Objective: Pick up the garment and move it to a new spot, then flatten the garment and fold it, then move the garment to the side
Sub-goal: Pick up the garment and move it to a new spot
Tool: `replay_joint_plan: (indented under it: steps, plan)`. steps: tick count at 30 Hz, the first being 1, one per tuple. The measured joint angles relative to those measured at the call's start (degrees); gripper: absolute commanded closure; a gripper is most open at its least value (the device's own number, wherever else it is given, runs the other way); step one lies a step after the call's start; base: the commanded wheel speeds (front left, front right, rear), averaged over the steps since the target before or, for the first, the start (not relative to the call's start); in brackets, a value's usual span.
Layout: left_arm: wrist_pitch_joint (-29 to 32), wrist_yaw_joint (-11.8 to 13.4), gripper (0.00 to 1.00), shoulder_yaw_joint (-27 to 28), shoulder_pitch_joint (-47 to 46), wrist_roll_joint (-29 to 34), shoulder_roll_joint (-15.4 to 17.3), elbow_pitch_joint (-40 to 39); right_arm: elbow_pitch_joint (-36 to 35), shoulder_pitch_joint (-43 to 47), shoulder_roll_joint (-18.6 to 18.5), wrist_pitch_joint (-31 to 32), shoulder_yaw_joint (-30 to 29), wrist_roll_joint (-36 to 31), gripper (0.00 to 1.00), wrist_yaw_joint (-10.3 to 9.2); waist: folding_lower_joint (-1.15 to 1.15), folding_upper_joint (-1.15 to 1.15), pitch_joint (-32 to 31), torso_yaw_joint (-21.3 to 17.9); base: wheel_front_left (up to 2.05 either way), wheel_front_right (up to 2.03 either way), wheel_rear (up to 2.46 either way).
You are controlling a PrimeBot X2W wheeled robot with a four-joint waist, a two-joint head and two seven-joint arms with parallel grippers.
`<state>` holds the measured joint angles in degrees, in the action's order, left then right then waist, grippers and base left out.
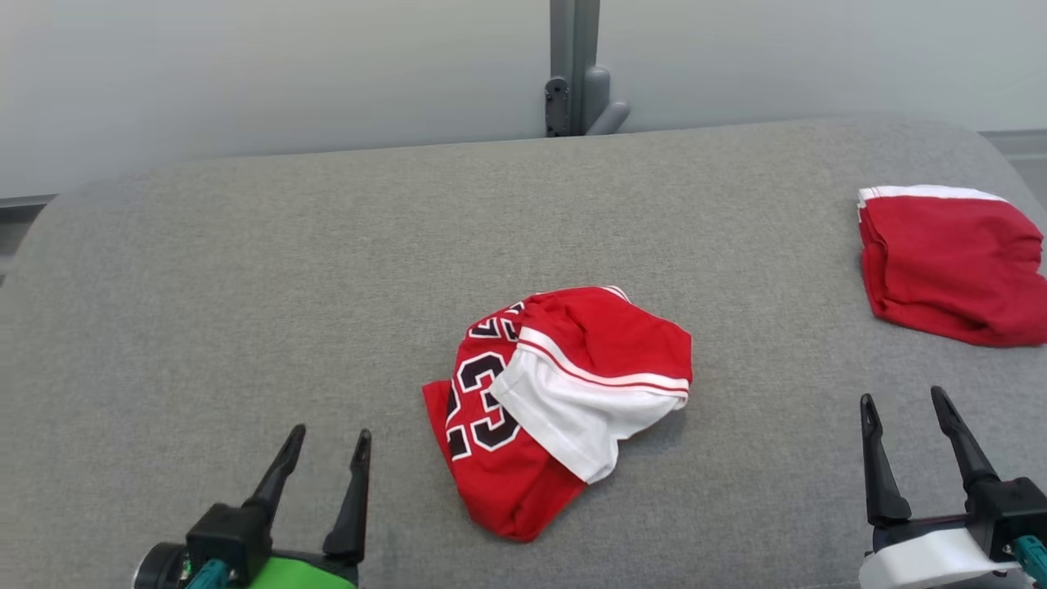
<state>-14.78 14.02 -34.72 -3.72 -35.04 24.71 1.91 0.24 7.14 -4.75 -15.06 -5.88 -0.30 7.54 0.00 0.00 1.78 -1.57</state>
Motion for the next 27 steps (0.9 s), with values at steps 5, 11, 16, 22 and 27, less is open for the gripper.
replay_joint_plan:
  steps: [5,11,16,22,27]
  plan:
    - [-0.24,-1.29,0.00,9.40,6.87,4.82,-2.09,0.05,0.74,2.05,0.66,0.01,-0.29,-0.10,0.00,0.00,0.00,0.00,-1.85,3.58,0.00,0.00,0.00]
    - [-0.25,-7.03,0.00,18.71,12.93,11.14,-7.92,2.41,2.26,2.64,1.25,0.01,-0.74,-0.33,0.00,0.00,0.00,0.00,-3.57,5.96,0.00,0.00,0.00]
    - [-0.25,-12.67,0.00,23.66,14.82,15.24,-11.25,3.89,2.91,2.83,1.57,0.00,-1.22,-0.34,0.00,0.00,0.00,0.00,-4.41,7.13,0.00,0.00,0.00]
    - [-0.25,-17.46,0.00,27.67,14.70,19.47,-14.03,4.48,3.52,2.87,1.77,0.00,-0.84,-0.44,0.00,0.00,0.00,0.00,-4.56,7.28,0.00,0.00,0.00]
    - [-0.25,-19.53,0.00,29.49,14.56,21.74,-15.89,4.95,3.71,2.87,1.82,0.00,-0.30,-0.29,0.00,0.00,0.00,0.00,-4.54,6.72,0.00,0.00,0.00]
